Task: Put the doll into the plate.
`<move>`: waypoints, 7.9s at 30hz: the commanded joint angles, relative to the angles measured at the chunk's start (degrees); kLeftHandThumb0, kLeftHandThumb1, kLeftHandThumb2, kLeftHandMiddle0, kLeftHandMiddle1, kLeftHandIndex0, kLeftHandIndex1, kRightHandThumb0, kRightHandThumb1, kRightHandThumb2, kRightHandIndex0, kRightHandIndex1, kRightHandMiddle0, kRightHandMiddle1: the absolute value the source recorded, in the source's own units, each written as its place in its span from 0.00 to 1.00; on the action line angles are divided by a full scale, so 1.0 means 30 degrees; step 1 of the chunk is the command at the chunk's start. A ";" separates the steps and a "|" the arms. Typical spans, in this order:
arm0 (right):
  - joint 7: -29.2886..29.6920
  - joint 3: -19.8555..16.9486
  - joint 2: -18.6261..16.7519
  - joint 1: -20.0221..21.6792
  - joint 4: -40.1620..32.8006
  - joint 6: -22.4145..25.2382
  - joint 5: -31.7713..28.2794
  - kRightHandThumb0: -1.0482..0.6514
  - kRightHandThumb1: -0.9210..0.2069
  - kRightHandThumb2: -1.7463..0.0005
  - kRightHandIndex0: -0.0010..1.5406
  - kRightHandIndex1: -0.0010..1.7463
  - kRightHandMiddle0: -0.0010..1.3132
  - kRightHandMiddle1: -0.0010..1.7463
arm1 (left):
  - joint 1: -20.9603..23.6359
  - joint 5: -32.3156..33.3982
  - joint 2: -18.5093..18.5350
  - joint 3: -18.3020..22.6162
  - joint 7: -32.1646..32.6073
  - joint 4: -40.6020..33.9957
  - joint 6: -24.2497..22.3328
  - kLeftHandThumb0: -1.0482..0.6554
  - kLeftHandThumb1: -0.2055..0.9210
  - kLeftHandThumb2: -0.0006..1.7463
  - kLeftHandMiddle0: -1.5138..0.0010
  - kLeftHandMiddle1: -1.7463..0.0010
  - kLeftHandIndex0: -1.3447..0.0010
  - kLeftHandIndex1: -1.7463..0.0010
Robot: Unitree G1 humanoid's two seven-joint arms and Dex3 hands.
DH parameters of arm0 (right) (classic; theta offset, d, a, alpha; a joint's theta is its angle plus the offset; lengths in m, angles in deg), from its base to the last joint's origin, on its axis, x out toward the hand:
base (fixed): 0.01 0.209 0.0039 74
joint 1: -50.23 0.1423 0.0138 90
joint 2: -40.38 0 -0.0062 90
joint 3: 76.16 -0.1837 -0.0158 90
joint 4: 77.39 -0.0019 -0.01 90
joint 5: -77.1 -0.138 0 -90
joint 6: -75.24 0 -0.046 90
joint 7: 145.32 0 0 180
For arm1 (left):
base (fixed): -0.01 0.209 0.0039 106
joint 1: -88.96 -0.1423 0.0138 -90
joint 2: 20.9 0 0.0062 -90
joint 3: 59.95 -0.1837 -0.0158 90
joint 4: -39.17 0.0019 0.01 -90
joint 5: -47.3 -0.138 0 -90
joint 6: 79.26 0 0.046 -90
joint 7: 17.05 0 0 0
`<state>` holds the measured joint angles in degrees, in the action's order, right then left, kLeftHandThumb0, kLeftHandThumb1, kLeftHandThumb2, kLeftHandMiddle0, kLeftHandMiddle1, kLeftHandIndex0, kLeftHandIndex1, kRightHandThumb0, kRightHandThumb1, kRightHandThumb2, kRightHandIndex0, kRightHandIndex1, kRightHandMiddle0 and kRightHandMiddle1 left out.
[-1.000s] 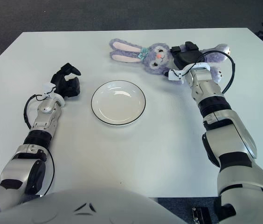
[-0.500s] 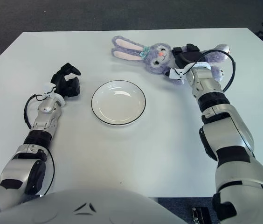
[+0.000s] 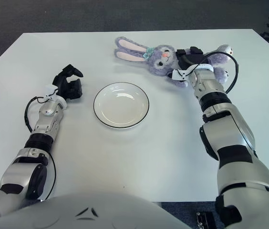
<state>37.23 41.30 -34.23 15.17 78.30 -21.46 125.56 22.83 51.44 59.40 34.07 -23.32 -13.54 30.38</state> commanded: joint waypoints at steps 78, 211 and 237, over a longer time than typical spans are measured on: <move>0.4925 -0.0100 -0.1211 -0.3074 0.3253 -0.0574 -0.2506 0.62 0.79 0.12 0.60 0.81 0.48 1.00 | -0.3065 -0.0305 -0.1255 -0.0253 0.0397 0.0892 -0.0751 0.35 0.54 0.69 0.20 0.00 0.59 0.00; -0.5531 -0.4589 0.0065 -0.3293 -1.7697 -0.3655 -0.7316 0.62 0.87 0.00 0.57 1.00 0.53 0.99 | -0.2281 -0.0865 -0.1551 -0.0887 0.0796 0.1676 -0.1108 0.35 0.53 0.70 0.17 0.00 0.59 0.00; -1.0765 -0.5036 -0.1107 -0.5740 -2.3089 0.1596 -1.0741 0.62 0.80 0.06 0.55 0.97 0.46 1.00 | -0.2178 -0.0887 -0.1599 -0.0997 0.1272 0.1946 -0.0867 0.35 0.53 0.70 0.17 0.00 0.59 0.00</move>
<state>6.41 27.22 -37.39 -1.21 11.17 -18.99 94.77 23.39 50.25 57.43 32.46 -20.11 -13.91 29.32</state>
